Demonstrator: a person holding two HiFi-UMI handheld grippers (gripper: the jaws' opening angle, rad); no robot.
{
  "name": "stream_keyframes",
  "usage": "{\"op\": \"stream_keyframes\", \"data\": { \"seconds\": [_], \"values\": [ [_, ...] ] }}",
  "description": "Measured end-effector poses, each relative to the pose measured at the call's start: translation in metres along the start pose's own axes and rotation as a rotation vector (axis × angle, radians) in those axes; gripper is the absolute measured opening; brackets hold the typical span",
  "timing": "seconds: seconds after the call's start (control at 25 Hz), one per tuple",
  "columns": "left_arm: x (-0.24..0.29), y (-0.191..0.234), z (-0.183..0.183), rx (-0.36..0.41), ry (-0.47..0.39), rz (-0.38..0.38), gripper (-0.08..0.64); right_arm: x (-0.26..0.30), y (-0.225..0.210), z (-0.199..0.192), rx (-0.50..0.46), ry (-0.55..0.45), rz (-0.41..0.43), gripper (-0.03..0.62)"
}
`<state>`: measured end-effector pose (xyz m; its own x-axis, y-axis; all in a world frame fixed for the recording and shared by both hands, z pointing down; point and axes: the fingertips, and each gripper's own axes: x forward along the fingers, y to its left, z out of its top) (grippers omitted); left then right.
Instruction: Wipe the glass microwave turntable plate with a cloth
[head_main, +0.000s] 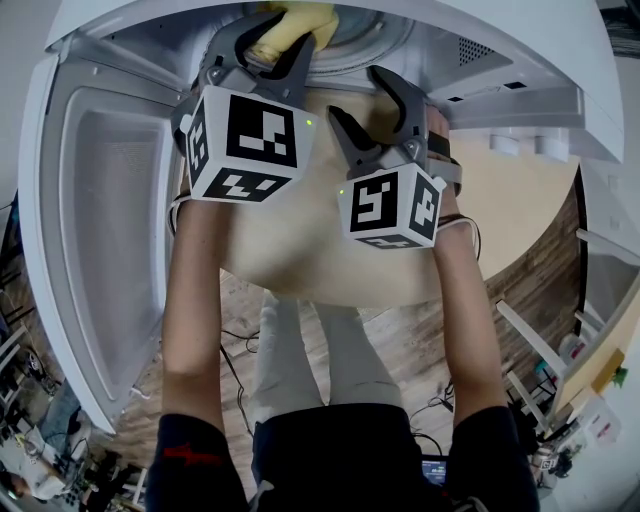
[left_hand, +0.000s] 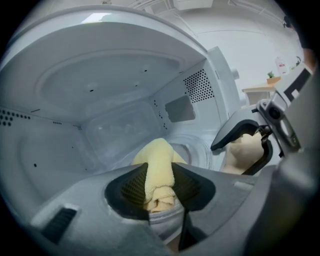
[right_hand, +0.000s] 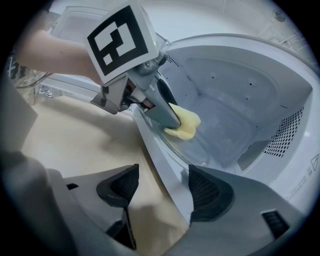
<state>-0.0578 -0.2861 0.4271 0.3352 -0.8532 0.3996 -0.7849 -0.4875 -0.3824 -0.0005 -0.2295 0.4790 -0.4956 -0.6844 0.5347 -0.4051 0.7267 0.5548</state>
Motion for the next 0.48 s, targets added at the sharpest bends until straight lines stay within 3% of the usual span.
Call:
{"op": "stream_keyframes", "data": {
  "seconds": [0.48],
  "values": [
    [-0.011,0.015,-0.012,-0.051,0.060,0.066,0.126,0.000,0.000,0.000,0.000,-0.002,0.001,0.275]
  ]
}}
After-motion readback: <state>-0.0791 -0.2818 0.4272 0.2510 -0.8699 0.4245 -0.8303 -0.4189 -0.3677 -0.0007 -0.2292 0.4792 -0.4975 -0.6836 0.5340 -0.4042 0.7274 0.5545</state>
